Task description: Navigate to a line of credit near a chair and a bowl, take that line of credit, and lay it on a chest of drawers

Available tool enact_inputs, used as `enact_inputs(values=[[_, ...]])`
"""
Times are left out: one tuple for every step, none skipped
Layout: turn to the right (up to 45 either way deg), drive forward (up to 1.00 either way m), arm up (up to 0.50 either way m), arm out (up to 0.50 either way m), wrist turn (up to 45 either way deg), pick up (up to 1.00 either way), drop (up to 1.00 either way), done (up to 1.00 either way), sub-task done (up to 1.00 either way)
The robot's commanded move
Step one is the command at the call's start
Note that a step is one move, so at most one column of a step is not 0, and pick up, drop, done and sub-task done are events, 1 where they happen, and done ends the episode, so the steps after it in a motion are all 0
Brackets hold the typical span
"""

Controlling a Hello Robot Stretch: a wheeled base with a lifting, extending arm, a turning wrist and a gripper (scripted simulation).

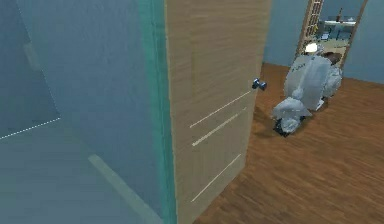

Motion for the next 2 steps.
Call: enact_inputs(values=[[33.0,0.00,0.00,0.00,0.0,0.00,0.00,0.00,0.00],[0.0,0.70,0.00,0.00,0.0,0.00,0.00,0.00,0.00]])
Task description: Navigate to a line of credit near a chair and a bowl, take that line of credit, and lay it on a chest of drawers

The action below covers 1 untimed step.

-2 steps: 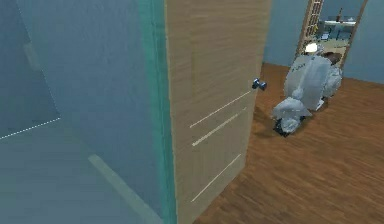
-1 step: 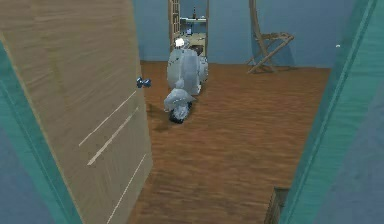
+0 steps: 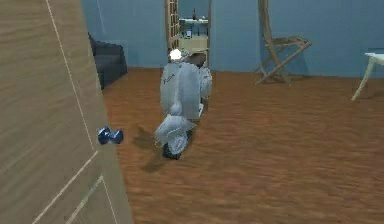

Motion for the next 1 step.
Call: enact_inputs(values=[[36.0,0.00,0.00,0.00,0.0,0.00,0.00,0.00,0.00]])
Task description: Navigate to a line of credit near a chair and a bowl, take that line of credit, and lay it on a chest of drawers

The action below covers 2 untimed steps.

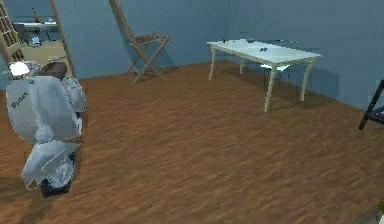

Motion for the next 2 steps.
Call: enact_inputs(values=[[0.0,0.60,0.00,0.00,0.0,0.00,0.00,0.00,0.00],[42.0,0.00,0.00,0.00,0.0,0.00,0.00,0.00,0.00]])
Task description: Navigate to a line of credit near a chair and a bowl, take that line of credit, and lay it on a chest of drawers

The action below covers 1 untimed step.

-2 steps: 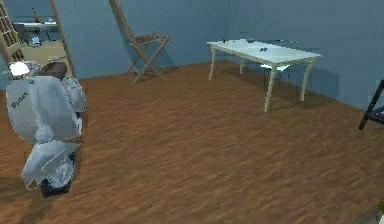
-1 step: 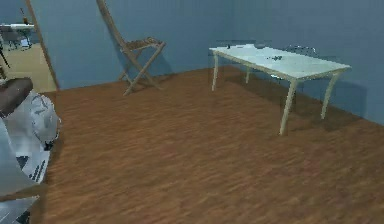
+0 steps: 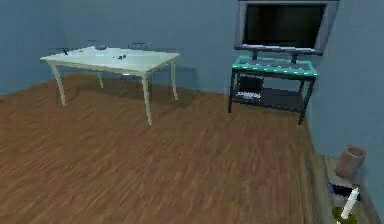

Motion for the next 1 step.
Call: enact_inputs(values=[[0.0,1.00,0.00,0.00,0.0,0.00,0.00,0.00,0.00]])
